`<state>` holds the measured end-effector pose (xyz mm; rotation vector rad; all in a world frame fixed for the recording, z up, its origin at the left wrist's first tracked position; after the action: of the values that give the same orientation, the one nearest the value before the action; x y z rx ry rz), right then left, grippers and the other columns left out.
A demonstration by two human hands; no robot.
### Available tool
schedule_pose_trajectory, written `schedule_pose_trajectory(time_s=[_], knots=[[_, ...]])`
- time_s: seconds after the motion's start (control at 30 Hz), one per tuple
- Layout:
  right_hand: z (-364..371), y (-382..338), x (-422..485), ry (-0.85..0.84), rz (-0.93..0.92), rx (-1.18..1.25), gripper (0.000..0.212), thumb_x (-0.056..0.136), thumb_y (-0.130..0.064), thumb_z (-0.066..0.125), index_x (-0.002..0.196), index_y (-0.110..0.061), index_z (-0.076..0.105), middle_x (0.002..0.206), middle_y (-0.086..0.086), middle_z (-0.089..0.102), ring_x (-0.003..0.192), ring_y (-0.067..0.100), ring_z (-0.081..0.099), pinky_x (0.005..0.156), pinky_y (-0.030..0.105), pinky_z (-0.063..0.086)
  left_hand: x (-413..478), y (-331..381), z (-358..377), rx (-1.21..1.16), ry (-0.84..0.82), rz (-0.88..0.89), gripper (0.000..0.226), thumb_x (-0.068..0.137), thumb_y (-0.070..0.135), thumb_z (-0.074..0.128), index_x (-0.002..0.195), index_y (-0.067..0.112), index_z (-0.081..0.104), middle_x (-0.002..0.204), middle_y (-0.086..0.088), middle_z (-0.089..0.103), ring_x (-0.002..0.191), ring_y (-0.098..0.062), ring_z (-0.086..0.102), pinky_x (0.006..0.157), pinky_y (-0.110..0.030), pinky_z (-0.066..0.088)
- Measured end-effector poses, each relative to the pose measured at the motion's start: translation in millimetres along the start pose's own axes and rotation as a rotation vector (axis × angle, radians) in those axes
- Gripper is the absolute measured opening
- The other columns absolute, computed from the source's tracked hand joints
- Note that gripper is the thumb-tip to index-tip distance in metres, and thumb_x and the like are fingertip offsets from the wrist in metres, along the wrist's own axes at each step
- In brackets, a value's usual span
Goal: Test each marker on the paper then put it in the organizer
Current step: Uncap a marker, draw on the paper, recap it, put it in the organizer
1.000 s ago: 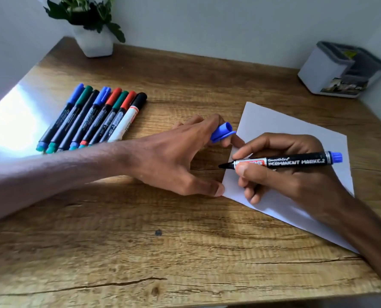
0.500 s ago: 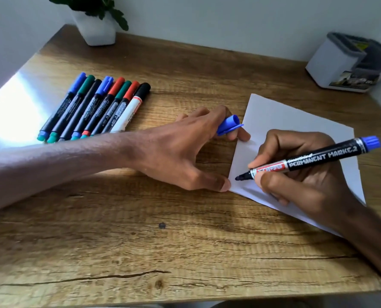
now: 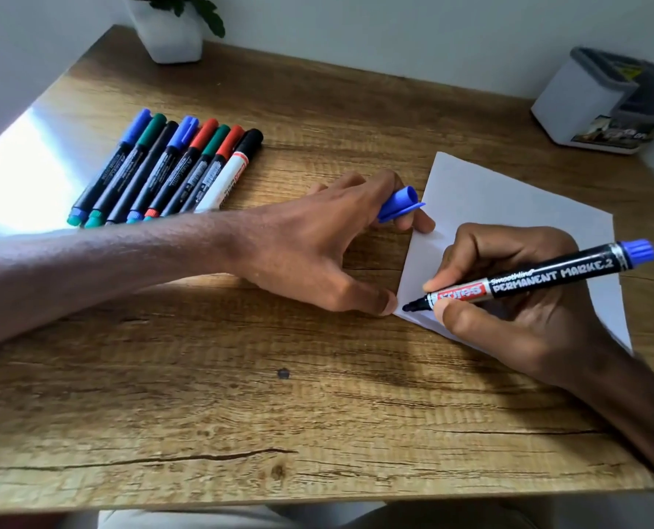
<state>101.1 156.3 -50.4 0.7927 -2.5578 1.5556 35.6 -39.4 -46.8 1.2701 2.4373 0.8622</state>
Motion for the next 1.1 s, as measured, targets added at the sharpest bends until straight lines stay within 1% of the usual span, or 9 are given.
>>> schedule_pose_trajectory(time_s=[0.07, 0.13, 0.27, 0.37, 0.43, 0.57, 0.83, 0.97, 1.1], knots=[[1.1, 0.1, -0.7, -0.006, 0.013, -0.001, 0.008, 0.071, 0.005, 0.072, 0.074, 0.0, 0.066, 0.064, 0.009, 0.068, 0.051, 0.025, 0.06, 0.048, 0.022, 0.046, -0.3, -0.2, 0.2, 0.003, 0.005, 0.001, 0.052, 0.081, 0.05, 0.078, 0.104, 0.039, 0.032, 0.091, 0.064, 0.027, 0.095, 0.032, 0.033, 0.078, 0.008, 0.025], [2.0, -0.2, -0.9, -0.015, 0.023, -0.009, 0.01, 0.071, 0.005, 0.072, 0.073, -0.003, 0.066, 0.063, 0.008, 0.067, 0.049, 0.021, 0.059, 0.048, 0.018, 0.044, -0.4, -0.2, 0.6, -0.001, 0.016, 0.012, 0.053, 0.081, 0.049, 0.078, 0.106, 0.039, 0.032, 0.092, 0.063, 0.028, 0.095, 0.032, 0.032, 0.077, 0.008, 0.025], [1.9, -0.9, -1.1, -0.019, 0.037, -0.001, 0.008, 0.071, 0.004, 0.073, 0.073, -0.002, 0.067, 0.061, 0.002, 0.067, 0.05, 0.009, 0.058, 0.049, 0.014, 0.043, 0.0, -1.4, 1.0, -0.008, 0.032, 0.011, 0.055, 0.08, 0.052, 0.077, 0.111, 0.037, 0.035, 0.1, 0.045, 0.038, 0.096, 0.028, 0.034, 0.076, 0.007, 0.026], [2.8, -1.5, -0.3, -0.014, 0.04, 0.003, 0.008, 0.072, 0.005, 0.073, 0.074, 0.0, 0.067, 0.061, 0.003, 0.066, 0.049, 0.012, 0.057, 0.049, 0.014, 0.043, -0.2, 0.2, 0.0, 0.001, 0.017, 0.016, 0.05, 0.079, 0.051, 0.077, 0.101, 0.041, 0.033, 0.095, 0.061, 0.029, 0.096, 0.032, 0.033, 0.076, 0.009, 0.025], [3.4, -1.8, 0.5, -0.007, 0.039, 0.006, 0.008, 0.072, 0.006, 0.072, 0.074, 0.0, 0.067, 0.061, 0.005, 0.066, 0.049, 0.017, 0.057, 0.048, 0.016, 0.044, -0.1, 0.2, -0.6, 0.0, 0.01, 0.019, 0.052, 0.079, 0.051, 0.078, 0.103, 0.04, 0.033, 0.094, 0.064, 0.027, 0.095, 0.033, 0.032, 0.076, 0.009, 0.025], [3.1, -2.1, 1.6, 0.002, 0.032, -0.014, 0.008, 0.072, 0.006, 0.073, 0.073, 0.001, 0.067, 0.061, 0.005, 0.066, 0.049, 0.021, 0.057, 0.048, 0.016, 0.044, 0.9, -1.2, -1.4, 0.004, 0.003, 0.019, 0.057, 0.08, 0.052, 0.078, 0.111, 0.035, 0.034, 0.093, 0.065, 0.025, 0.096, 0.033, 0.031, 0.077, 0.01, 0.025], [2.5, -0.8, 2.6, 0.027, 0.039, -0.023, 0.006, 0.073, 0.003, 0.073, 0.074, 0.001, 0.067, 0.061, 0.007, 0.065, 0.049, 0.025, 0.056, 0.046, 0.019, 0.043, 0.1, 2.0, -1.9, 0.012, 0.012, 0.015, 0.049, 0.079, 0.051, 0.077, 0.099, 0.044, 0.033, 0.094, 0.064, 0.027, 0.096, 0.031, 0.032, 0.078, 0.009, 0.024], [2.5, -0.9, 2.3, 0.047, 0.04, -0.04, 0.006, 0.073, 0.003, 0.073, 0.073, 0.0, 0.068, 0.06, 0.005, 0.064, 0.049, 0.025, 0.056, 0.044, 0.022, 0.042, -0.2, 0.3, -1.4, 0.005, 0.016, 0.018, 0.053, 0.08, 0.052, 0.077, 0.11, 0.041, 0.035, 0.095, 0.061, 0.028, 0.099, 0.03, 0.032, 0.08, 0.008, 0.024], [1.8, -0.2, 2.5, 0.045, 0.041, -0.045, 0.006, 0.073, 0.002, 0.073, 0.073, 0.0, 0.067, 0.06, 0.004, 0.064, 0.049, 0.023, 0.055, 0.045, 0.02, 0.042, -0.3, 0.1, -1.3, 0.003, 0.003, 0.012, 0.053, 0.082, 0.049, 0.077, 0.109, 0.039, 0.033, 0.093, 0.065, 0.025, 0.097, 0.031, 0.031, 0.077, 0.01, 0.023]])
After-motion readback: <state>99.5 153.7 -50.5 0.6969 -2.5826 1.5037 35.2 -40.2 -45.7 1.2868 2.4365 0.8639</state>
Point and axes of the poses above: each hand's wrist, its own x-axis towards the middle knuckle, its own z-axis out of the palm, y = z × x, the point moved 2 cm from there along x, towards the middle knuckle
